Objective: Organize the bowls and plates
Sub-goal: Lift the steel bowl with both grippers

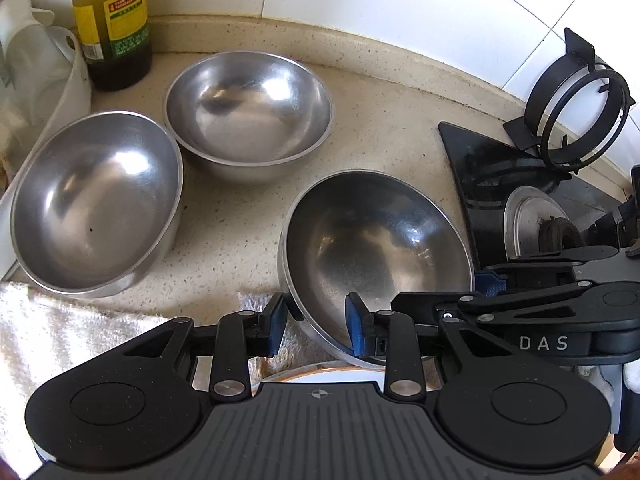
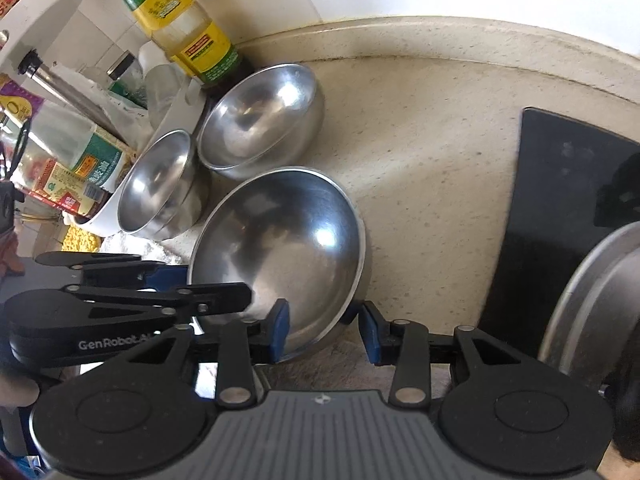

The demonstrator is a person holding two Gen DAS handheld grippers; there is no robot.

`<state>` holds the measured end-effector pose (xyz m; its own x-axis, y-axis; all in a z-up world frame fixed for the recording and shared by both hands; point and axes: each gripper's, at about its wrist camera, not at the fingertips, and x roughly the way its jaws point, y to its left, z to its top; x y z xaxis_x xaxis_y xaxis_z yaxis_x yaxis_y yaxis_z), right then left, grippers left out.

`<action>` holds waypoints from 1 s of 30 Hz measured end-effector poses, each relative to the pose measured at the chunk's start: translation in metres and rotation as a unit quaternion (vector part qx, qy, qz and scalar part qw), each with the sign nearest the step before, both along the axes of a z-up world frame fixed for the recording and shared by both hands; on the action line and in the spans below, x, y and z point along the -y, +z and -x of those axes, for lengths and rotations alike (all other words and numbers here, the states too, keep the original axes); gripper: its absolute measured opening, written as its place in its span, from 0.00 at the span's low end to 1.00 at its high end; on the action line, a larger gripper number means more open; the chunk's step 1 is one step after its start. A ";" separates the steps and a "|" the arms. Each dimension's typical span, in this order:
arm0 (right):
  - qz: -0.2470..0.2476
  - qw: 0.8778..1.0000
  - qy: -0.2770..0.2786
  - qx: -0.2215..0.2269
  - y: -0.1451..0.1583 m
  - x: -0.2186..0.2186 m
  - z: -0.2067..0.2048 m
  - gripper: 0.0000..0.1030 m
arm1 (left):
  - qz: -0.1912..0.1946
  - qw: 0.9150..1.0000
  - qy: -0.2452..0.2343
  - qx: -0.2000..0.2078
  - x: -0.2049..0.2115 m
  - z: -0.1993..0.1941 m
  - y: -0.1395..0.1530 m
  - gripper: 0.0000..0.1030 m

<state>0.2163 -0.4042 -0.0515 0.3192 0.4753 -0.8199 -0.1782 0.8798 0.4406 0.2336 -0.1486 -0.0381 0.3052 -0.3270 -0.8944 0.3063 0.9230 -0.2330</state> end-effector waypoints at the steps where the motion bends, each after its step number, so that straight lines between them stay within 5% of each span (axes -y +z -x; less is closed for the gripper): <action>1: 0.003 1.000 0.000 0.007 0.005 0.003 0.001 0.41 | 0.001 1.000 0.002 -0.001 0.000 -0.001 -0.001 0.38; 10: 0.024 0.997 -0.004 0.078 0.054 0.013 -0.007 0.47 | 0.001 0.999 0.006 0.054 -0.024 0.002 0.043 0.58; 15: 0.019 0.996 -0.007 0.086 0.058 -0.008 -0.052 0.48 | -0.031 0.994 0.024 0.106 -0.022 -0.034 0.066 0.70; 20: 0.010 0.998 -0.015 0.066 0.044 -0.025 -0.091 0.50 | -0.056 0.993 0.045 0.099 -0.019 -0.081 0.057 0.81; 27: 0.013 0.999 -0.014 0.034 0.015 -0.043 -0.114 0.50 | -0.083 0.992 0.045 0.078 -0.019 -0.112 0.034 0.81; 30: 0.018 0.999 -0.008 0.028 0.007 -0.048 -0.117 0.41 | -0.094 0.993 0.040 0.058 -0.018 -0.122 0.019 0.72</action>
